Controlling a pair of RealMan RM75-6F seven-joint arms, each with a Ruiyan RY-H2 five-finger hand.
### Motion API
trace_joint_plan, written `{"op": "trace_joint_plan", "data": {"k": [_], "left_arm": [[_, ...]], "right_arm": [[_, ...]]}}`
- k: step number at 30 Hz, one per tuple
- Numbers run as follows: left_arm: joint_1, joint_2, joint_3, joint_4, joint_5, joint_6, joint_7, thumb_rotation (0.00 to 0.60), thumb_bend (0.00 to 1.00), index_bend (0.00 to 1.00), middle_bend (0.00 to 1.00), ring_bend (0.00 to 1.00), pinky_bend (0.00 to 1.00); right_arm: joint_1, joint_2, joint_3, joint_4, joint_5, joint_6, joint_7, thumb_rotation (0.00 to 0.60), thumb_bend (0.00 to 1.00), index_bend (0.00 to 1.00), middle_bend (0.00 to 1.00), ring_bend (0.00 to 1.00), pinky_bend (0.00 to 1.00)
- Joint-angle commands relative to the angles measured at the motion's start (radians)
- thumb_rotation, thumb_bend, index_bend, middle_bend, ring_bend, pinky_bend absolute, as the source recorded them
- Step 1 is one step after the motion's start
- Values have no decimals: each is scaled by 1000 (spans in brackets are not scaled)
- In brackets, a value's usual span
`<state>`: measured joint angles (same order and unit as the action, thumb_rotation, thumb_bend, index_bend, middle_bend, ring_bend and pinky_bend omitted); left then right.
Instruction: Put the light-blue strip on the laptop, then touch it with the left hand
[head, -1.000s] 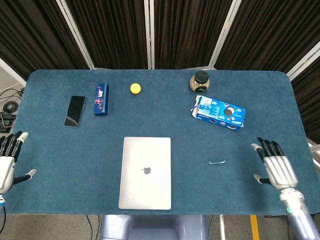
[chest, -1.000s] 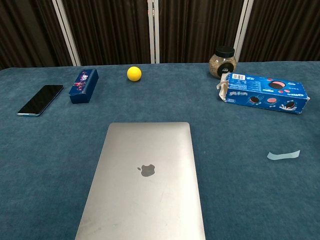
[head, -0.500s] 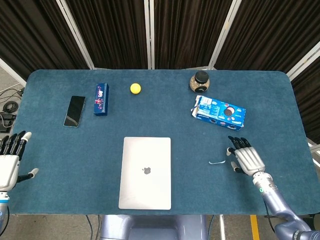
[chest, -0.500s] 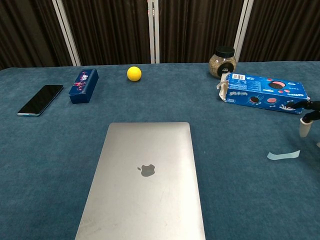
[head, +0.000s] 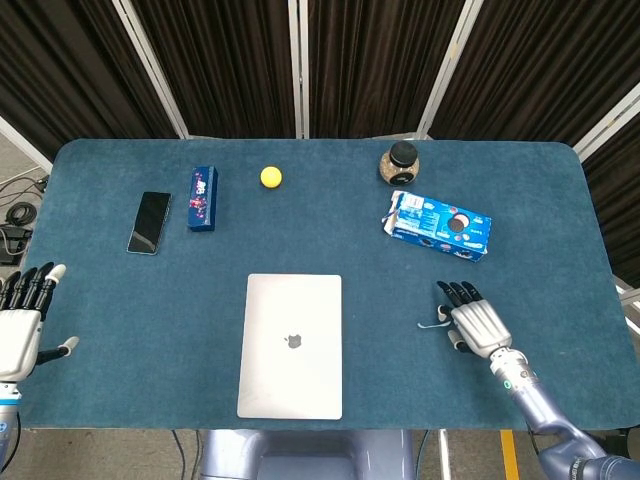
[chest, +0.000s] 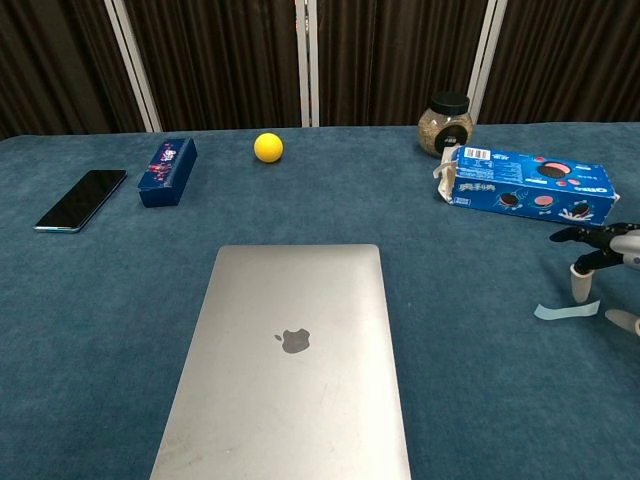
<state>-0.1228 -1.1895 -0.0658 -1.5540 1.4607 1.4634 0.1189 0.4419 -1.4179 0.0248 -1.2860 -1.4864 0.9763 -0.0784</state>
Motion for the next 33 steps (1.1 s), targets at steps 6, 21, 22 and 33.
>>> {"op": "trace_joint_plan", "data": {"k": [6,21,22,33], "left_arm": [[0,3,0,-2,1,2,-5,600,0,0,0,0,0],[-2,6,2,-4,-1,-3,-11,600,0,0,0,0,0],[-2,6,2,-4,0,-4,-11,600,0,0,0,0,0],[-3,7,4,-8,-1,-7,-13,600,0,0,0,0,0]], "right_arm": [[6,-44,-13,60,-22,19,-8,600,381,459,0,0,0],[13,-94,-18,148,-35,48,32,600,383,573,0,0,0],[13,-97,-18,153,-36,52,36,600,384,585,0,0,0],[51,-93,2,113,-78,96,35,600,386,617,0,0,0]]}}
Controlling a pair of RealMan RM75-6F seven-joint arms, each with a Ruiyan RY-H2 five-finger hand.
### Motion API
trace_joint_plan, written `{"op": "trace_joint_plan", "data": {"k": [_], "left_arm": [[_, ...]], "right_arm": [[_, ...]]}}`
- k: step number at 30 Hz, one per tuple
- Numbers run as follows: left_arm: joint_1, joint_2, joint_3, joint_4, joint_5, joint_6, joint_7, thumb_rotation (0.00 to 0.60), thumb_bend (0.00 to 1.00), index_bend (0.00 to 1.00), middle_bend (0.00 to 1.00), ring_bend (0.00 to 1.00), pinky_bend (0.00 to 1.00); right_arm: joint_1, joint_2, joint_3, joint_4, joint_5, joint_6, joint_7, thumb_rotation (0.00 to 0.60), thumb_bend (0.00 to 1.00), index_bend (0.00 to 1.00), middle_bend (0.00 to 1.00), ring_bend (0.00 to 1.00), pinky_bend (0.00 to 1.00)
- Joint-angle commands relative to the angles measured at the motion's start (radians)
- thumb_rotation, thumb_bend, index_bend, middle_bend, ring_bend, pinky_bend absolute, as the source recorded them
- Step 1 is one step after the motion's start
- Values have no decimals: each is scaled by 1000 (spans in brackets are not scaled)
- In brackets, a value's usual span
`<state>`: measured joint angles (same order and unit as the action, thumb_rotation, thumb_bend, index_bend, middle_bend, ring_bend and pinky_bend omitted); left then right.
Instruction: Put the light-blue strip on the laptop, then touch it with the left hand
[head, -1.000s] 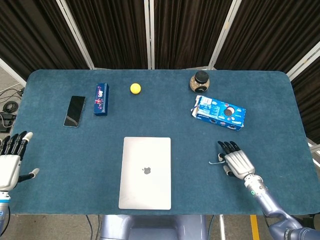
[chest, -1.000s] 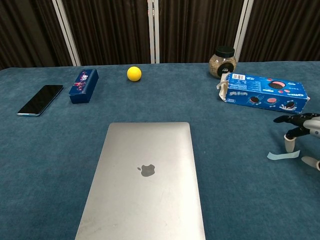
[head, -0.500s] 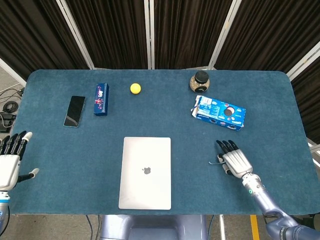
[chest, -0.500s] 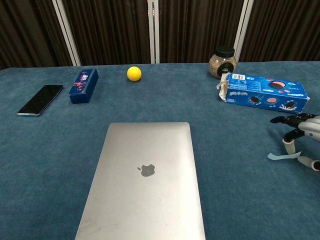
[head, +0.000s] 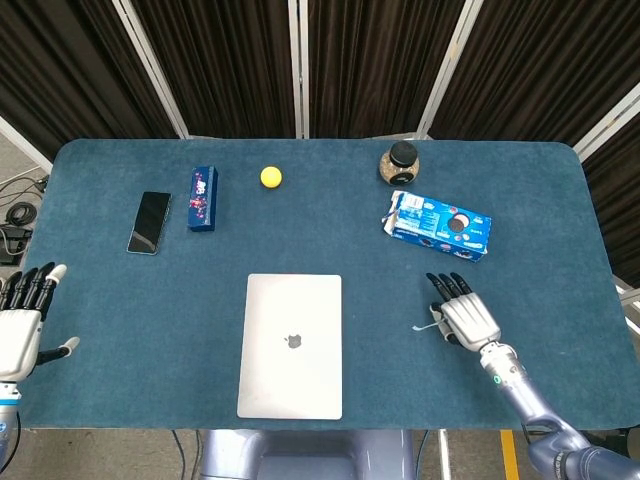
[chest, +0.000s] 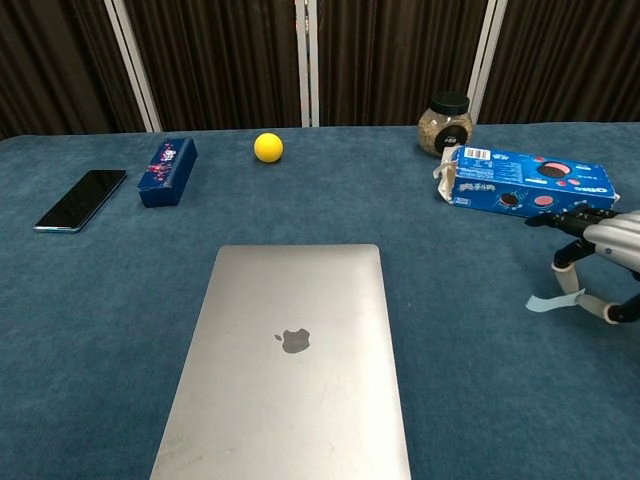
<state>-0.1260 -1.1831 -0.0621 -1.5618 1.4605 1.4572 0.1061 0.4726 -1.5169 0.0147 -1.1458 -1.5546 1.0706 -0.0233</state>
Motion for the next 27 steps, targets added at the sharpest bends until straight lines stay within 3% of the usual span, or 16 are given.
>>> {"op": "trace_joint_plan", "data": {"k": [1,13,20,27], "left_arm": [[0,1,0,-1,-1,-1,-1,600,0,0,0,0,0],[-6,8,-4,3,-15,-18,-28,600,0,0,0,0,0],[-10,13,-8,6,-30,-35,-48,600,0,0,0,0,0],[-14,16,-11,13,-44,-50,-64,600,0,0,0,0,0]], "right_arm": [[29,8,17,-41,-11,-1,-32,600,386,618,0,0,0],[191,-35,102,-139,-23,-96,-254,600,396,620,0,0,0],[294,-102,157,-173,35,-199,-394,600,398,627,0,0,0],[389,-203,199,-141,95,-269,-516,600,401,632,0,0,0]]}}
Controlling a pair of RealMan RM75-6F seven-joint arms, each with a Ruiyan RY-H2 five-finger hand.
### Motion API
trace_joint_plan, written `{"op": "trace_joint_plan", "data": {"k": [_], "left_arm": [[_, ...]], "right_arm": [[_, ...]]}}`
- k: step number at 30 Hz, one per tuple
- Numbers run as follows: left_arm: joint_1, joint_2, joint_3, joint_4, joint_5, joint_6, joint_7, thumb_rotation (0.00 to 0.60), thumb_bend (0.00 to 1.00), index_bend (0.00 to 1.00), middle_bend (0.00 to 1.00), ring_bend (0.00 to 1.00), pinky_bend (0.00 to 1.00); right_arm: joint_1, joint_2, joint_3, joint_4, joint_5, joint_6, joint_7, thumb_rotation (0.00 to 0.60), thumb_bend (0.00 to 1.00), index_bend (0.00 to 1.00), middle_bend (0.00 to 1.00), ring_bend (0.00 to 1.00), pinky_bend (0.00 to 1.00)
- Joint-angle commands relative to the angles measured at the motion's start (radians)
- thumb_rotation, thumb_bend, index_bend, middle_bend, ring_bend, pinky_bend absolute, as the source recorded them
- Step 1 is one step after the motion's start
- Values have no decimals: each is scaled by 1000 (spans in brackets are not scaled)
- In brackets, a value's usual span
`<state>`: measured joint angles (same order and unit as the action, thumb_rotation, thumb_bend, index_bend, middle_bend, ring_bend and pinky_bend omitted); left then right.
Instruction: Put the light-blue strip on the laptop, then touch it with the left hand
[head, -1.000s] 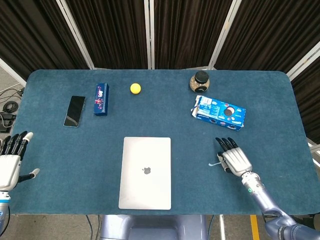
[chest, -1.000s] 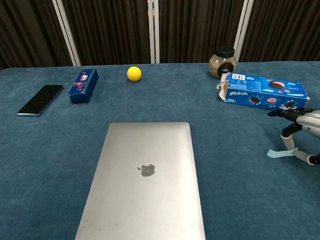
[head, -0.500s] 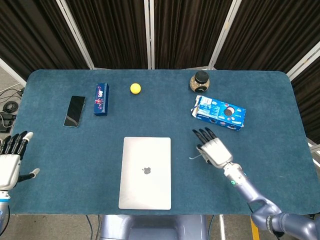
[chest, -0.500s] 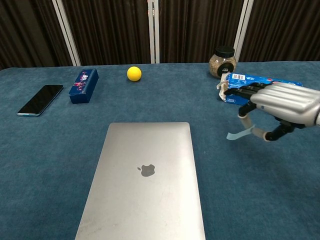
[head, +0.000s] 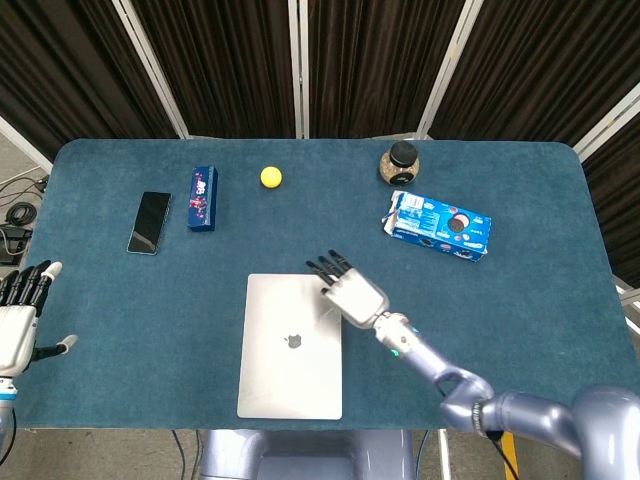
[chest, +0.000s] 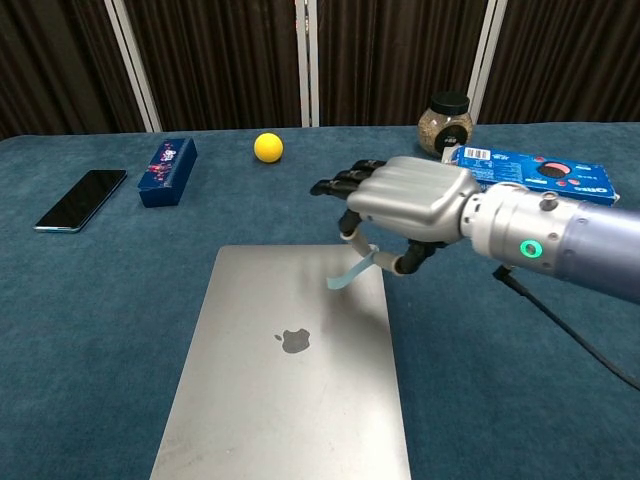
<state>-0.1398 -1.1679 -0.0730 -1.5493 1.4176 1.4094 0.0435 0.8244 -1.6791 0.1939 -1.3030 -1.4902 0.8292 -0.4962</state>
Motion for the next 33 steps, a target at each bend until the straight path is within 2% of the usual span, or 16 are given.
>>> {"op": "trace_joint_plan", "data": {"k": [1,11,13,15,19,21,23,33], "left_arm": [[-1,1,-1,1,-3,-4,-3,600,0,0,0,0,0],[-7,2,-4,10,-15,-17,-14,600,0,0,0,0,0],[-7,2,-3,10,-16,-19,-16,600,0,0,0,0,0],[-8,3,-4,11,-18,-20,-19,600,0,0,0,0,0],[-8,5,-6,12,-19,-21,-24,600,0,0,0,0,0],[-9,6,-6,11,-19,-21,-25,600,0,0,0,0,0],[-9,6,-4,11,-17,-20,-25,600,0,0,0,0,0],[-7,6,1,0,-7,-12,-17,600,0,0,0,0,0]], "right_arm": [[46,-53,24,20,40,-33,-52,600,401,633,0,0,0],[128,-164,44,91,112,-58,-138,600,400,633,0,0,0],[134,-172,45,95,121,-54,-140,600,399,616,0,0,0],[136,-169,42,90,123,-53,-137,600,393,557,0,0,0],[133,-141,21,62,118,-56,-129,600,348,351,0,0,0],[126,-117,6,34,117,-57,-125,600,282,238,0,0,0],[114,-85,-13,-8,116,-52,-124,600,239,181,0,0,0],[55,43,-72,-163,55,54,-126,600,224,148,0,0,0]]}}
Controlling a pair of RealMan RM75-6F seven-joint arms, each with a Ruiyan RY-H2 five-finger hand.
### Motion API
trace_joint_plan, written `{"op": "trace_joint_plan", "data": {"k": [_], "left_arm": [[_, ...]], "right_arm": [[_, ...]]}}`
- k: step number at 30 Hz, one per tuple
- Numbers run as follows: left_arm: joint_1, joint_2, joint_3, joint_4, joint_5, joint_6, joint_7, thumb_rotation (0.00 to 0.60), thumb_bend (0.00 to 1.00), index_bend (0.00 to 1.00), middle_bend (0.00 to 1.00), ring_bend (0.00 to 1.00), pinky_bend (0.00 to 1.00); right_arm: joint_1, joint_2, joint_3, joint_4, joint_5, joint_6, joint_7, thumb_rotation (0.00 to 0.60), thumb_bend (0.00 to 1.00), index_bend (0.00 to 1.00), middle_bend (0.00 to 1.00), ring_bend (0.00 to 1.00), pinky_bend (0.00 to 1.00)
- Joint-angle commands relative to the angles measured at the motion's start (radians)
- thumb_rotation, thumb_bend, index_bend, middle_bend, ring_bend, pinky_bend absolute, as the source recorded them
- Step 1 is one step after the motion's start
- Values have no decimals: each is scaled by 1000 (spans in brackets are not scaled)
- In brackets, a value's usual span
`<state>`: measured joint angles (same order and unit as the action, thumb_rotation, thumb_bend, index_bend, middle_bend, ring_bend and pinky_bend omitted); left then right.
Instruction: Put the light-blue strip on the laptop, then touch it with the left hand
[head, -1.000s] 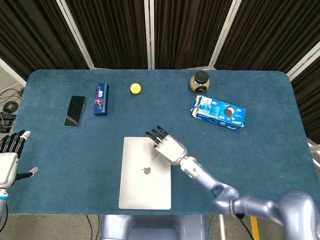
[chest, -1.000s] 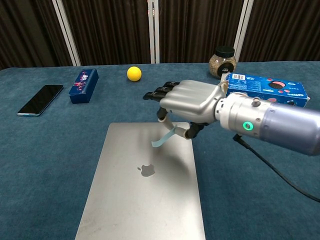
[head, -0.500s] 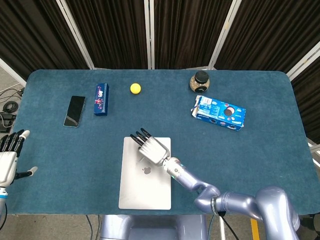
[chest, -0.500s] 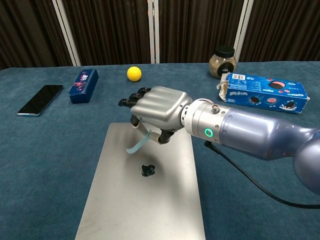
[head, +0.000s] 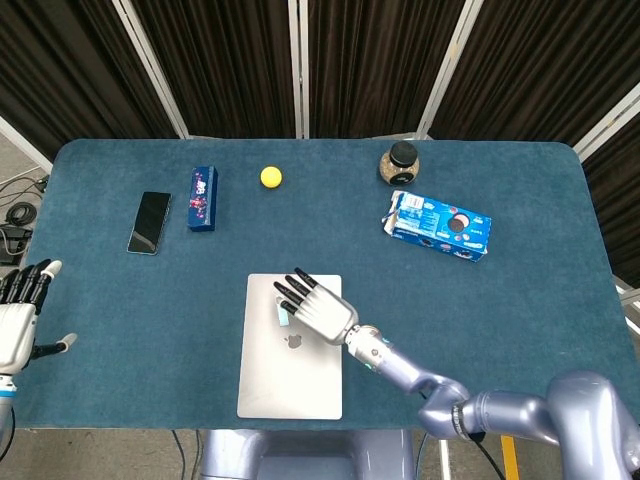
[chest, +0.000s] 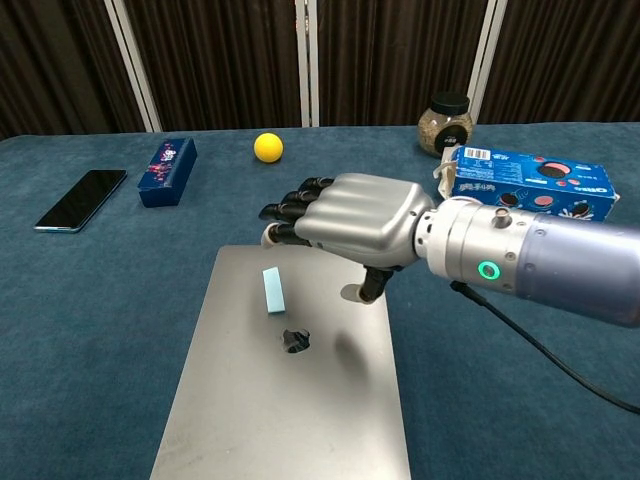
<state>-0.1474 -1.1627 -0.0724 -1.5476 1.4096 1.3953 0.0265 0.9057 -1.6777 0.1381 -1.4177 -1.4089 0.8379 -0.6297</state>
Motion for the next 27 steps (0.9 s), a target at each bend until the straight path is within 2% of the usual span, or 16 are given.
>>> {"op": "trace_joint_plan", "data": {"k": [1,5,9,14,18,22,25,27], "left_arm": [[1,1,1,-2,2,3,0,600,0,0,0,0,0],[2,5,4,-7,7,4,-3,600,0,0,0,0,0],[-2,11,7,-13,17,0,-12,600,0,0,0,0,0],[-35,18,5,-23,36,-42,-28,600,0,0,0,0,0],[-73,27,6,-36,52,-97,-41,600,0,0,0,0,0],[-154,53,11,-84,94,-213,-82,600,0,11,0,0,0],[-216,68,7,-110,125,-282,-84,600,0,93,0,0,0],[-250,65,1,-125,142,-311,-73,600,0,155,0,0,0]], "right_arm": [[-36,62,-20,-69,-34,62,14,600,224,147,0,0,0],[-88,152,-35,-148,-57,138,49,600,225,143,0,0,0],[-181,277,-69,-220,-98,265,121,600,223,139,0,0,0],[-325,400,-127,-229,-123,433,258,600,218,130,0,0,0],[-400,435,-152,-205,-123,507,348,600,195,121,0,0,0],[-502,449,-167,-142,-95,606,444,600,176,78,0,0,0],[-555,448,-171,-97,-80,649,448,600,111,10,0,0,0],[-582,447,-170,-92,-67,666,449,600,24,0,0,0,0]]}}
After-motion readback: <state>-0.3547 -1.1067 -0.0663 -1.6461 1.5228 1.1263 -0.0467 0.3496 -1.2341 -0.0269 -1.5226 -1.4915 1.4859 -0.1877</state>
